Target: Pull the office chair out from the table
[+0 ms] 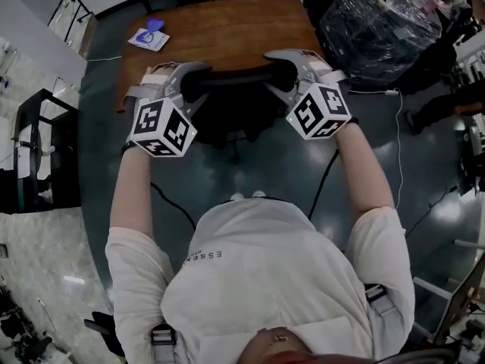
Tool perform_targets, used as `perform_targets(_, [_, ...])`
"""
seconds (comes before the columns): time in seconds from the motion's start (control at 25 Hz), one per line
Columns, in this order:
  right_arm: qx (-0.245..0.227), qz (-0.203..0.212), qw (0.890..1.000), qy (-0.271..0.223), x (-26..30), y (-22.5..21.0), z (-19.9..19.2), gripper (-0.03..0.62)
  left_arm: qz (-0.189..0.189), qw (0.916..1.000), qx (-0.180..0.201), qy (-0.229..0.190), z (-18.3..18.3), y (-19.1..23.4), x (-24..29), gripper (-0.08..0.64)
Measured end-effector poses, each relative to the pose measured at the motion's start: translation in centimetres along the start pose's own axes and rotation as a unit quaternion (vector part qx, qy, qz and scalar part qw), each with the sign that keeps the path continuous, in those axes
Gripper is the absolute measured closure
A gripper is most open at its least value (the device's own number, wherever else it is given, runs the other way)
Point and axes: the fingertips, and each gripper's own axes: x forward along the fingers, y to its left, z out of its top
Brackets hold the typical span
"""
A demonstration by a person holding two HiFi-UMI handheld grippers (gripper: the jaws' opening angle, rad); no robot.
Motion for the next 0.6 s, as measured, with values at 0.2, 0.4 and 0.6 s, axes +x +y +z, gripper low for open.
perform_targets(0.2, [-0.054, 0.027, 0.998, 0.031, -0.2, 1.1, -0.2, 0.48, -0.018, 0.9988, 0.04, 0.021, -0.2, -0.9, -0.2, 0.453])
perform_targets(0.4, [-0.071, 0.023, 0.997, 0.038, -1.4, 2.1, 0.0, 0.488, -0.007, 0.998, 0.053, 0.035, 0.8, -1.8, -0.9, 0.454])
perform_targets(0.6, [-0.089, 0.036, 0.994, 0.045, -2.5, 3.3, 0.5, 0.505, 0.002, 0.9975, 0.053, 0.046, 1.4, -2.9, -1.7, 0.451])
